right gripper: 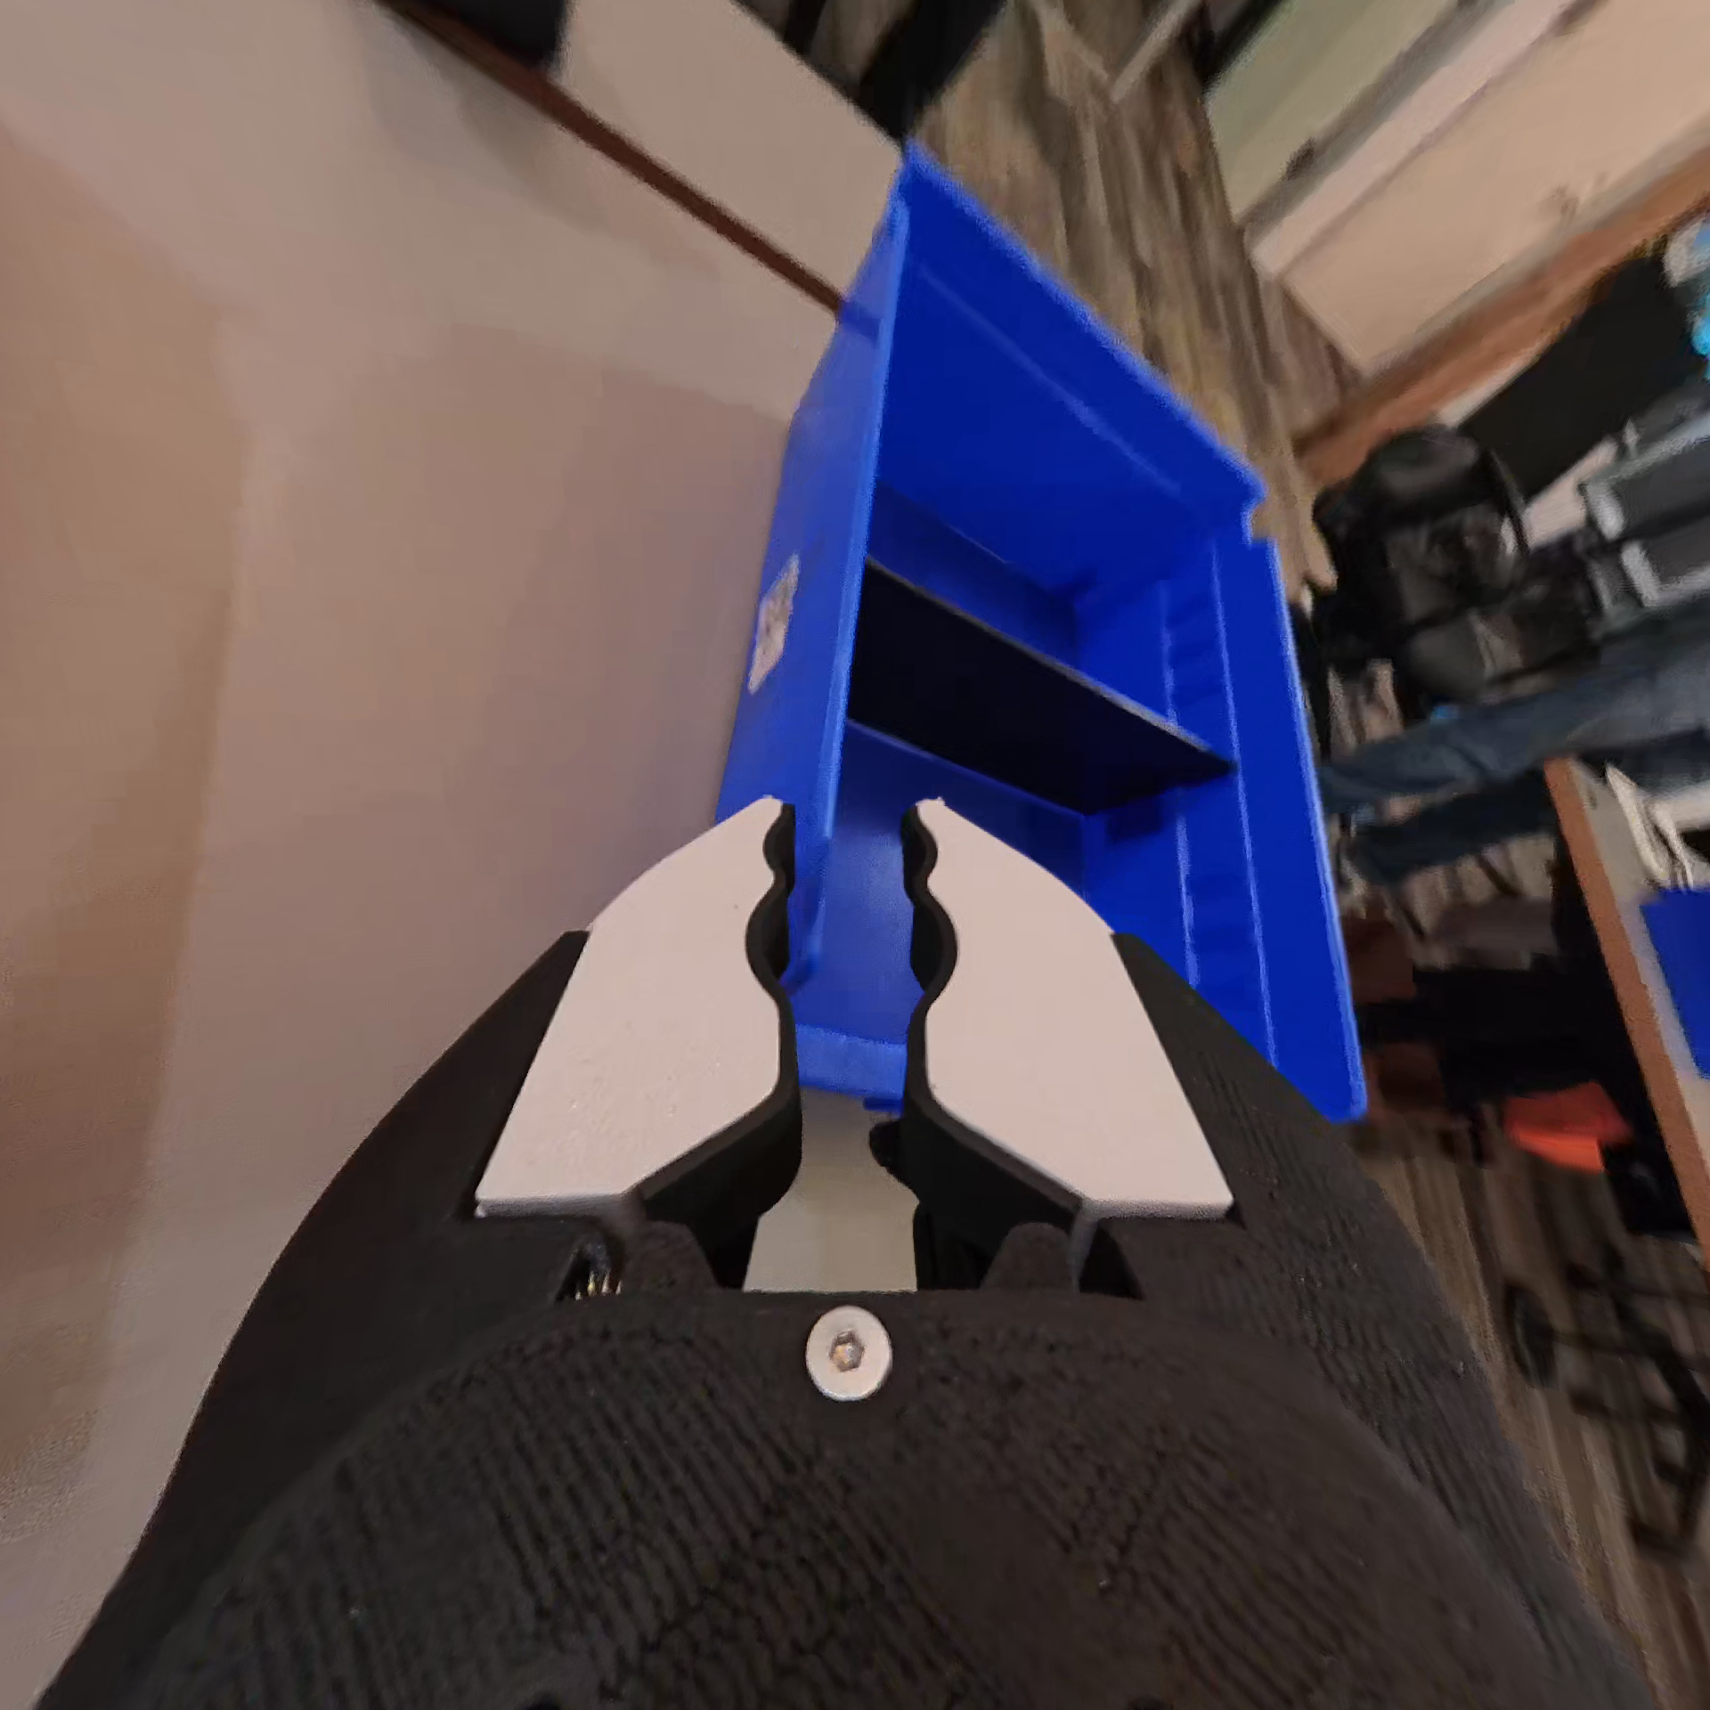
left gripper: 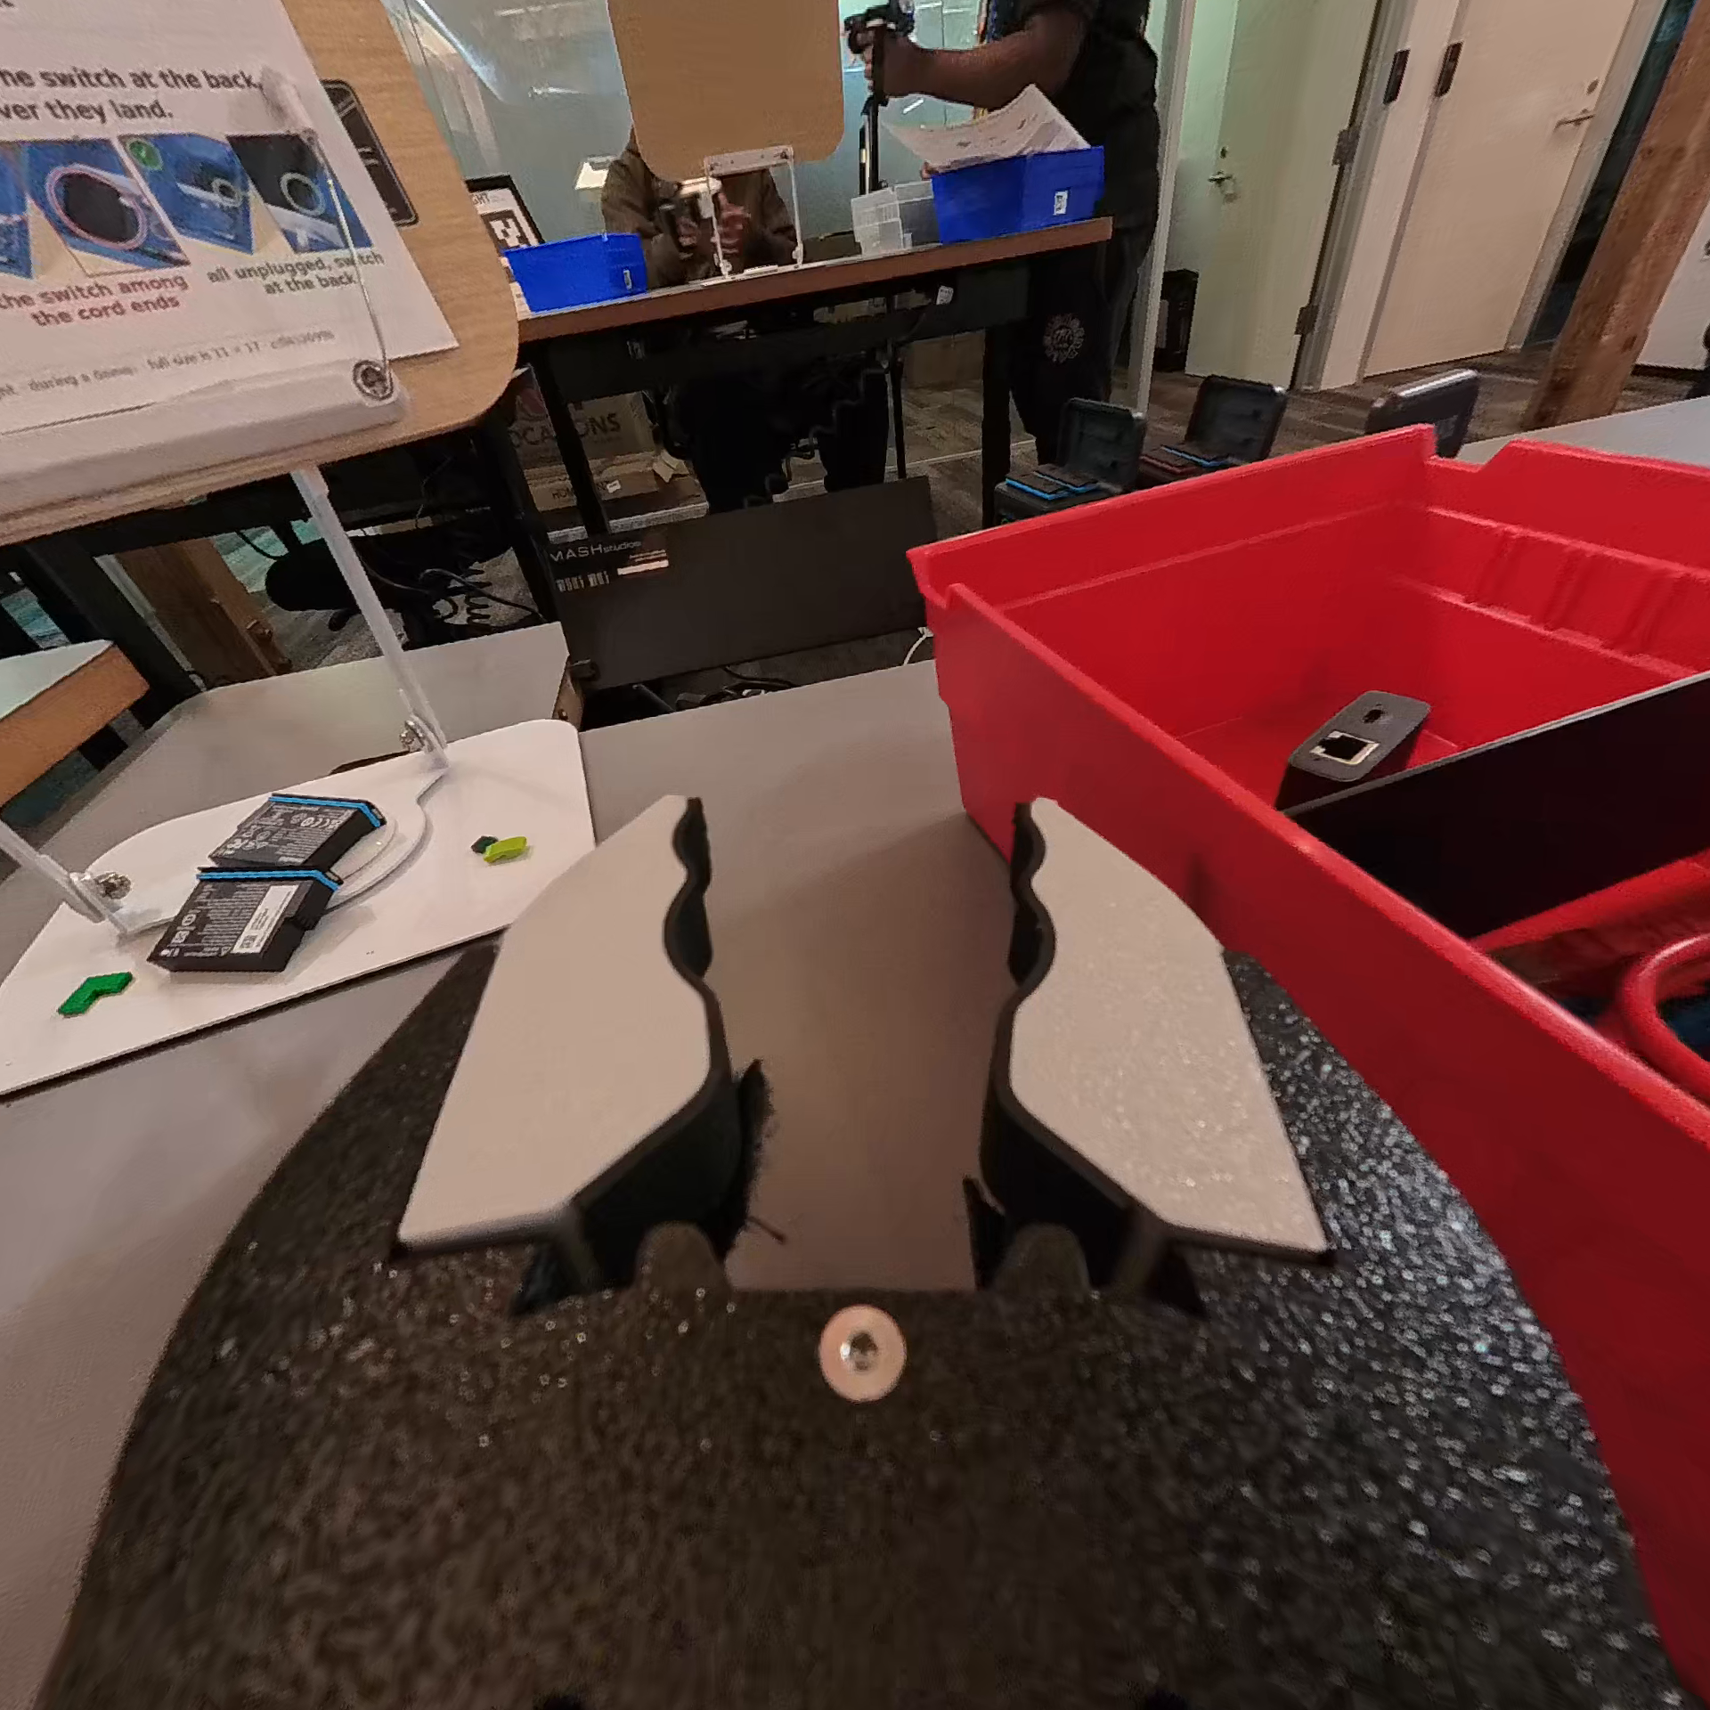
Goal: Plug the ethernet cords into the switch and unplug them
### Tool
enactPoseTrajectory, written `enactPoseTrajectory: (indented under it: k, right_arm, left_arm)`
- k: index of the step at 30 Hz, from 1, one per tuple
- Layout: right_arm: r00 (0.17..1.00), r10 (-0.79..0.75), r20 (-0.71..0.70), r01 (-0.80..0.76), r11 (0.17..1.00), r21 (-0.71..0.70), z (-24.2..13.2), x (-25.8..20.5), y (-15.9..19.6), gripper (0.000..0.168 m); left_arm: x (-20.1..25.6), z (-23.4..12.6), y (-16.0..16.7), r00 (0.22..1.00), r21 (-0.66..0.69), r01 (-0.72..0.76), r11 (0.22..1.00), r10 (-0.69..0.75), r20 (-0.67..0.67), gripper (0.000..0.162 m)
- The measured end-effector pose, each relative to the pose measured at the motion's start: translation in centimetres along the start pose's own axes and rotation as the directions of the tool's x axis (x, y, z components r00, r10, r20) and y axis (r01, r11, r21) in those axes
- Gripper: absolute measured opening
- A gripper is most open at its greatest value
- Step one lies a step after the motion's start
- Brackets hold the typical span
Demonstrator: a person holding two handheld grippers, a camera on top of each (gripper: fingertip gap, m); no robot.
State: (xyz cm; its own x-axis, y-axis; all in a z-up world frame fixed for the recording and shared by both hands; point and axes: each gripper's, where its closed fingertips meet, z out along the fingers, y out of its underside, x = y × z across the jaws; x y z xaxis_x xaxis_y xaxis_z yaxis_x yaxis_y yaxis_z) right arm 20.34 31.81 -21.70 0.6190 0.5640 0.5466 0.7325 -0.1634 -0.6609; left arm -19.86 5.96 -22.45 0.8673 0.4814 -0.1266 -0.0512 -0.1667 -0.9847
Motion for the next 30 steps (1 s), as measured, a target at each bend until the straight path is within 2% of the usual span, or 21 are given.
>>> enactPoseTrajectory:
  k: [2, 4, 5, 6, 9, 11, 13, 14, 17, 20, 23, 28, 30]
  right_arm:
    - [0.997, 0.002, 0.081, -0.012, 0.992, 0.124, -1.5, -1.4, -2.1, 0.024]
    - [0.967, 0.024, 0.252, -0.084, 0.970, 0.227, -3.2, -4.2, -4.3, 0.025]
    - [0.935, 0.025, 0.354, -0.124, 0.957, 0.261, -4.0, -5.7, -5.2, 0.026]
    - [0.891, 0.026, 0.453, -0.170, 0.945, 0.279, -4.7, -7.2, -5.9, 0.028]
    - [0.713, 0.069, 0.698, -0.322, 0.916, 0.239, -6.5, -10.6, -7.1, 0.034]
    - [0.600, 0.064, 0.797, -0.377, 0.902, 0.211, -7.7, -12.3, -7.5, 0.039]
    - [0.536, 0.039, 0.843, -0.400, 0.891, 0.213, -8.5, -13.4, -7.7, 0.041]
    - [0.512, 0.017, 0.859, -0.397, 0.891, 0.219, -8.8, -13.9, -7.6, 0.045]
    - [0.514, 0.010, 0.858, -0.384, 0.897, 0.220, -8.3, -14.7, -7.1, 0.047]
    - [0.499, -0.010, 0.867, -0.350, 0.913, 0.212, -8.1, -16.1, -6.3, 0.047]
    - [0.498, -0.017, 0.867, -0.359, 0.906, 0.225, -8.1, -16.5, -6.2, 0.046]
    - [0.495, -0.035, 0.868, -0.351, 0.906, 0.237, -8.3, -16.5, -6.0, 0.043]
    - [0.491, -0.047, 0.870, -0.345, 0.906, 0.244, -8.5, -16.6, -6.0, 0.040]
  left_arm:
    - [0.9, -0.2, -0.6, 0.998, 0.029, 0.008, 1.000, -0.006, -0.064, 0.055]
    - [2.5, -1.0, -1.9, 0.981, 0.079, 0.047, 0.996, -0.032, -0.190, 0.039]
    - [3.3, -1.5, -2.7, 0.963, 0.088, 0.082, 0.993, -0.056, -0.262, 0.038]
    - [4.0, -2.1, -3.3, 0.942, 0.083, 0.122, 0.989, -0.089, -0.324, 0.043]
    - [5.7, -4.2, -4.1, 0.843, -0.022, 0.264, 0.964, -0.241, -0.481, 0.074]
    - [7.2, -5.8, -3.8, 0.756, -0.130, 0.324, 0.937, -0.339, -0.559, 0.091]
    - [8.8, -7.8, -3.2, 0.686, -0.208, 0.315, 0.926, -0.373, -0.625, 0.110]
    - [9.3, -8.6, -2.8, 0.680, -0.227, 0.290, 0.929, -0.368, -0.634, 0.120]
    - [10.0, -10.1, -1.1, 0.729, -0.247, 0.183, 0.952, -0.299, -0.616, 0.124]
    - [11.8, -11.3, 1.2, 0.745, -0.305, 0.050, 0.951, -0.239, -0.622, 0.123]
    - [12.4, -10.9, 3.3, 0.795, -0.320, -0.034, 0.947, -0.168, -0.583, 0.110]
    - [12.5, -9.7, 3.4, 0.809, -0.314, 0.037, 0.949, -0.213, -0.548, 0.067]
    - [12.7, -9.2, 3.1, 0.797, -0.314, 0.047, 0.948, -0.225, -0.561, 0.062]
